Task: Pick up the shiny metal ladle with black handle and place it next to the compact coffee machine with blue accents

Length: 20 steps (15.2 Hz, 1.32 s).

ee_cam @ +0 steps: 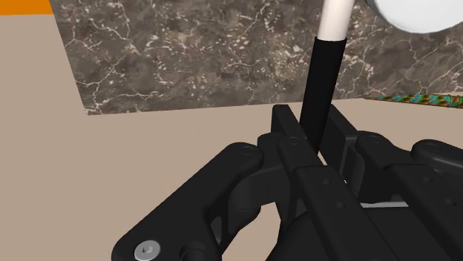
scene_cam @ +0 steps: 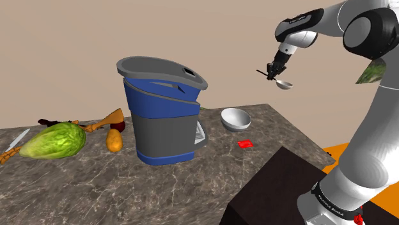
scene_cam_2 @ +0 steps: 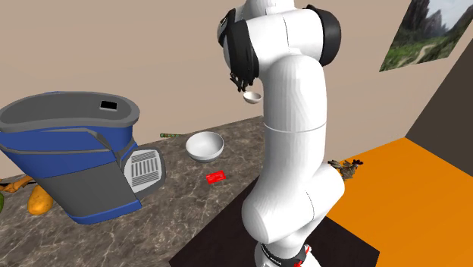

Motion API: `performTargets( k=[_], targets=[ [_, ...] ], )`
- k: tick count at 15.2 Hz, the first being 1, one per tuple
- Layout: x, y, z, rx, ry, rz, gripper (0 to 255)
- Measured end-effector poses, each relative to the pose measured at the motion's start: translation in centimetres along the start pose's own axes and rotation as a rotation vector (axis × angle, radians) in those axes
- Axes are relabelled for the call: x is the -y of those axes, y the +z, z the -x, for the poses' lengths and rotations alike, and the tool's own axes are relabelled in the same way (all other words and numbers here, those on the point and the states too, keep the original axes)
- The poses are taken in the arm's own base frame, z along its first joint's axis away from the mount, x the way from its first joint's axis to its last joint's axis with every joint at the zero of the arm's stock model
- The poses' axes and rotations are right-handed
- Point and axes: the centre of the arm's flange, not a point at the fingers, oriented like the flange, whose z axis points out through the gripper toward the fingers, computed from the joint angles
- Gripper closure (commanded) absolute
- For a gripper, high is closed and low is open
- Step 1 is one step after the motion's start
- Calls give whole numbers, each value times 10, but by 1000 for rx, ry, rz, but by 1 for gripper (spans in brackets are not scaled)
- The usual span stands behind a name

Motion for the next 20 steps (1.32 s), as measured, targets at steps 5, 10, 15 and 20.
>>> performTargets(
  k=[5,10,15,20],
  targets=[
    [2,-26,-3,0,0,0,255],
    [5,-52,-6,0,0,0,255],
    [8,-77,-9,0,0,0,255],
    [11,-104,-12,0,0,0,255]
  ],
)
